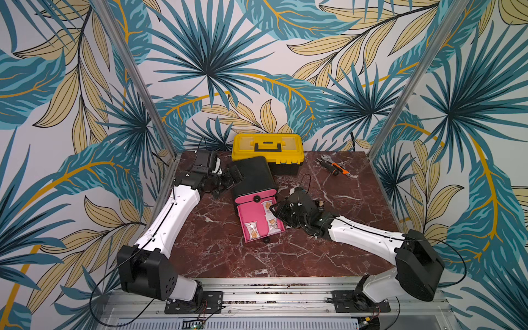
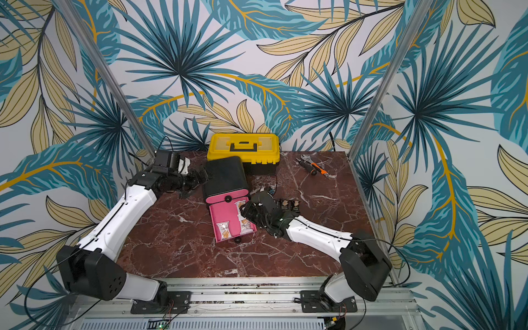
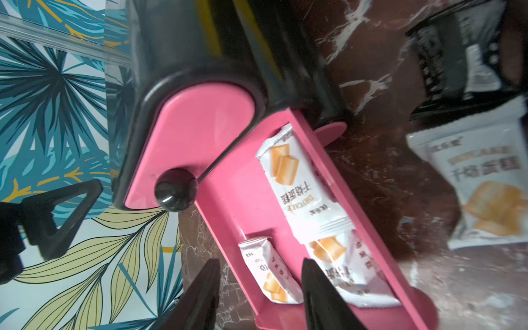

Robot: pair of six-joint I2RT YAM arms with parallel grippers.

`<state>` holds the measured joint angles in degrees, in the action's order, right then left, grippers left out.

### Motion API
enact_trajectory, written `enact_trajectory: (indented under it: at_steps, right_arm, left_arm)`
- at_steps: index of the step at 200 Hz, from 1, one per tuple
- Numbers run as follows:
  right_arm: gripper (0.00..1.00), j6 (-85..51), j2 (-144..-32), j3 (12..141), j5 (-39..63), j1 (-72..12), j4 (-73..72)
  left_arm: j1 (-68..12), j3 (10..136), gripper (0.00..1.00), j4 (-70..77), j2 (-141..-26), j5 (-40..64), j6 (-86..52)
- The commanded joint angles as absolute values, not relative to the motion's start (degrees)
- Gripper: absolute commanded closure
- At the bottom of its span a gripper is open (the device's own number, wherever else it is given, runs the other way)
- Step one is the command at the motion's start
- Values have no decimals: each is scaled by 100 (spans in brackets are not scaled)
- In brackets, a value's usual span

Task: Take the cookies out of the drawer
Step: Pick up the cookie from the drawer.

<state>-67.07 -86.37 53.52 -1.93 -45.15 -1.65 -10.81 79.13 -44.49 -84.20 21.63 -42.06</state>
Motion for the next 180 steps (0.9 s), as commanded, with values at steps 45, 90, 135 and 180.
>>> enact_trajectory:
  at_steps: [45, 90, 135, 180]
  right_arm:
    - [50, -7369, -8842, 5530, -1292, -4841, 28]
    - [50, -7462, -8994, 5459, -1298, -4876, 246]
    - [51, -7531, -9386, 5672, -1226, -4879, 237]
    - [51, -7641, -9697, 5760, -1250, -4878, 253]
  left_arm:
    - [-1062, 7973, 0, -4505, -9005, 2639, -3781]
    - [-1063, 7997, 0, -4556, -9148, 2777, -3686]
    - [-1059, 7981, 0, -4619, -9248, 2790, -3620]
    - [-1063, 7945, 0, -4689, -9229, 2779, -3562]
